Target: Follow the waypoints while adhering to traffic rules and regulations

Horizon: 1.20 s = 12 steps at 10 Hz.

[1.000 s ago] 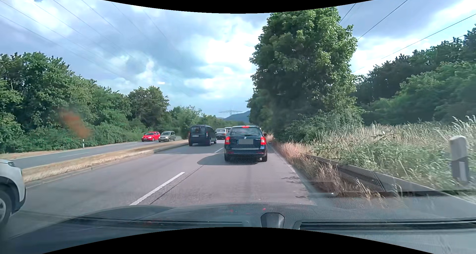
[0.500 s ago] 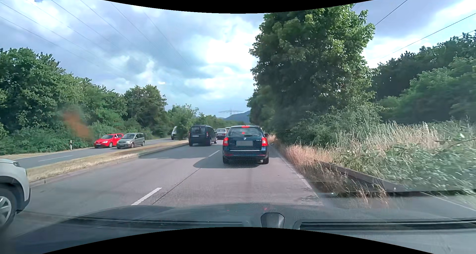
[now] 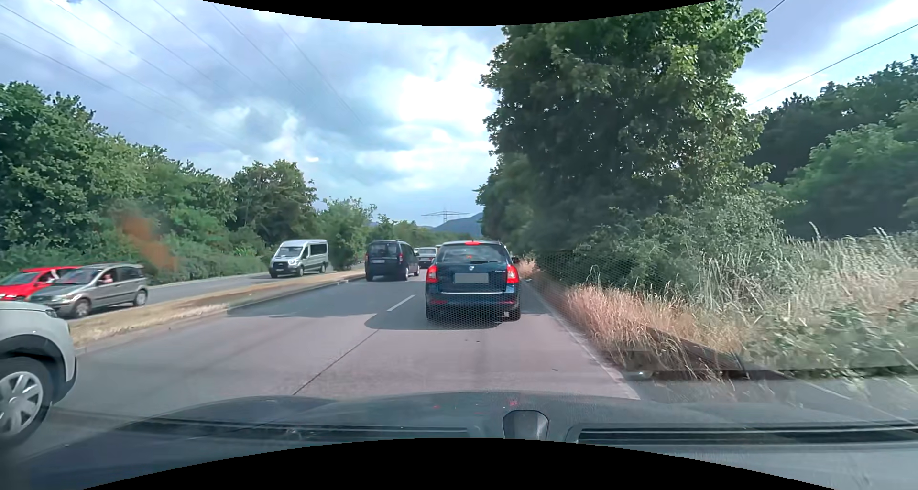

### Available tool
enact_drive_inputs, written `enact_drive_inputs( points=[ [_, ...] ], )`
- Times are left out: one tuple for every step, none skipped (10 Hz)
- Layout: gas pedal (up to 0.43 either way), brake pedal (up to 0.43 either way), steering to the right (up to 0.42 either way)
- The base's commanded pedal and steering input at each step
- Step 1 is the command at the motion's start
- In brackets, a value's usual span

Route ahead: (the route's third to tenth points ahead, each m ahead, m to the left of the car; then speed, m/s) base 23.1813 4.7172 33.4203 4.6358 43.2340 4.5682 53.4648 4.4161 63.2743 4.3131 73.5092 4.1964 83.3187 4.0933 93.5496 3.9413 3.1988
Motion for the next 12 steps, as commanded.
enact_drive_inputs(
  points=[
    [0.000,0.165,0.001],
    [0.000,0.165,0.004],
    [0.000,0.165,0.005],
    [0.000,0.165,0.005],
    [0.000,0.165,0.005],
    [0.000,0.165,0.005],
    [0.000,0.165,0.005],
    [0.000,0.165,0.005],
    [0.000,0.165,0.005],
    [0.000,0.165,0.005],
    [0.000,0.165,0.005],
    [0.000,0.165,0.005]
  ],
)
